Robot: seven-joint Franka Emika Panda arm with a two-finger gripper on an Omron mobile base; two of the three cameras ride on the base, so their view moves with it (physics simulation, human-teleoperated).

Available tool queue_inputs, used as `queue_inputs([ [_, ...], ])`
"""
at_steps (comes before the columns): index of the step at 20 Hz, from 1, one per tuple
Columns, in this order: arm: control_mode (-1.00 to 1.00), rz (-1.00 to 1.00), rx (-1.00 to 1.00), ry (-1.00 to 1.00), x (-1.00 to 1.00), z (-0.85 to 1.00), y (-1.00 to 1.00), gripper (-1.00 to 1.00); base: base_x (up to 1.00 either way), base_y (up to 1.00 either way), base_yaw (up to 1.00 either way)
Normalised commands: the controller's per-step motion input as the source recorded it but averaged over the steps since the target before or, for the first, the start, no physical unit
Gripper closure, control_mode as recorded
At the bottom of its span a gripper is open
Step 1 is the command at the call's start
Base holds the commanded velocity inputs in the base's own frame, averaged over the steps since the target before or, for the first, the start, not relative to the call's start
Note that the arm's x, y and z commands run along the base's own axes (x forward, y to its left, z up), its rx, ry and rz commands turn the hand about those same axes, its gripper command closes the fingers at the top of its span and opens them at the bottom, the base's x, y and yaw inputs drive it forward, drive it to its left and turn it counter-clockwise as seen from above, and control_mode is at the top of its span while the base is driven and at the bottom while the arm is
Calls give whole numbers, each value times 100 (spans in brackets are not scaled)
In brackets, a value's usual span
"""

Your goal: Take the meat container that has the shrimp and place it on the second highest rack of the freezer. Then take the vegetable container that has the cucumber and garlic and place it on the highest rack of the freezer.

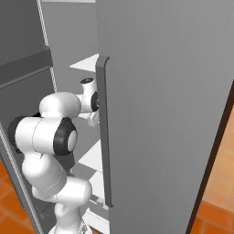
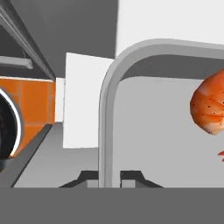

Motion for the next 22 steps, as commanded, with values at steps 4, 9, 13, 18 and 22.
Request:
queue_inputs([
  [4, -100, -4, 0, 0, 82, -24, -8, 100, 0, 0, 0],
  [9, -100, -4, 0, 0, 77, -18, -15, 100, 0, 0, 0],
  [13, -100, -6, 0, -6, 13, -15, -1, -100, 0, 0, 0],
  [18, -100, -15, 0, -40, -87, 4, 0, -100, 0, 0, 0],
  [22, -100, -10, 1, -41, -100, 24, 0, -100, 0, 0, 0],
])
